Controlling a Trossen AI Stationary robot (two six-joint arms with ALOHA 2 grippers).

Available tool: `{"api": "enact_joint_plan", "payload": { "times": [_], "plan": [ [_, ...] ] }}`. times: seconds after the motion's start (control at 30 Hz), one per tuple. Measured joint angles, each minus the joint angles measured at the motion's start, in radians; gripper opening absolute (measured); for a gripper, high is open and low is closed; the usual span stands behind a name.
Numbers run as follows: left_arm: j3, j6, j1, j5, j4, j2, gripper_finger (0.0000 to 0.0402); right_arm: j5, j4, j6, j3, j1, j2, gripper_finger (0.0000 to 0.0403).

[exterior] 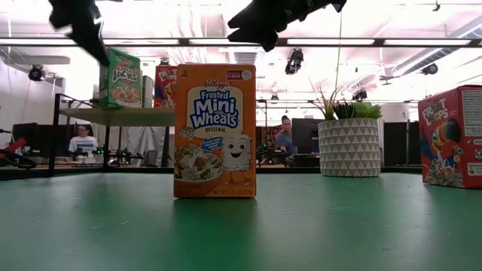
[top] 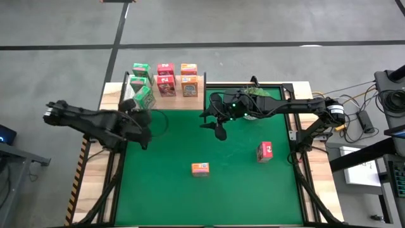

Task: Stack cereal on shelf
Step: Put the green cereal box on the shelf aligned with other green cereal boxes

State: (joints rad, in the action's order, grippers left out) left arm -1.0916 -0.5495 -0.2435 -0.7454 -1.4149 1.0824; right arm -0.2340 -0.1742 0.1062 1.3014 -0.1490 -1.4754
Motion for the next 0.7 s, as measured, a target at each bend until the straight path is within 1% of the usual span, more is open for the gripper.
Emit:
{"api": "enact_joint_plan", "payload": {
  "times": [0.07,0.17,0.23,0.43,0.57,0.7],
  "plan": [
    [0.033,-0.016,0.003,-0.018,0.000,0.019,0.0055,0.000,0.000,0.000,0.000,0.000,0.000,0.0201],
    [0.062,-0.046,0.004,-0.099,0.001,0.047,0.0037,0.000,-0.001,0.000,0.000,0.000,0.000,0.0201],
    [0.073,-0.051,0.004,-0.133,0.001,0.059,0.0030,0.000,-0.001,0.000,0.000,0.000,0.000,0.0201],
    [0.097,-0.069,0.006,-0.164,0.000,0.074,0.0015,0.000,-0.001,-0.001,0.000,0.000,0.000,0.0201],
    [0.106,-0.072,0.014,-0.165,-0.002,0.067,0.0008,0.000,-0.002,-0.001,0.000,0.000,0.000,0.0201],
    [0.115,-0.073,0.027,-0.220,-0.005,0.062,0.0004,0.000,-0.005,-0.001,0.000,0.000,0.000,0.0201]
  ]
}}
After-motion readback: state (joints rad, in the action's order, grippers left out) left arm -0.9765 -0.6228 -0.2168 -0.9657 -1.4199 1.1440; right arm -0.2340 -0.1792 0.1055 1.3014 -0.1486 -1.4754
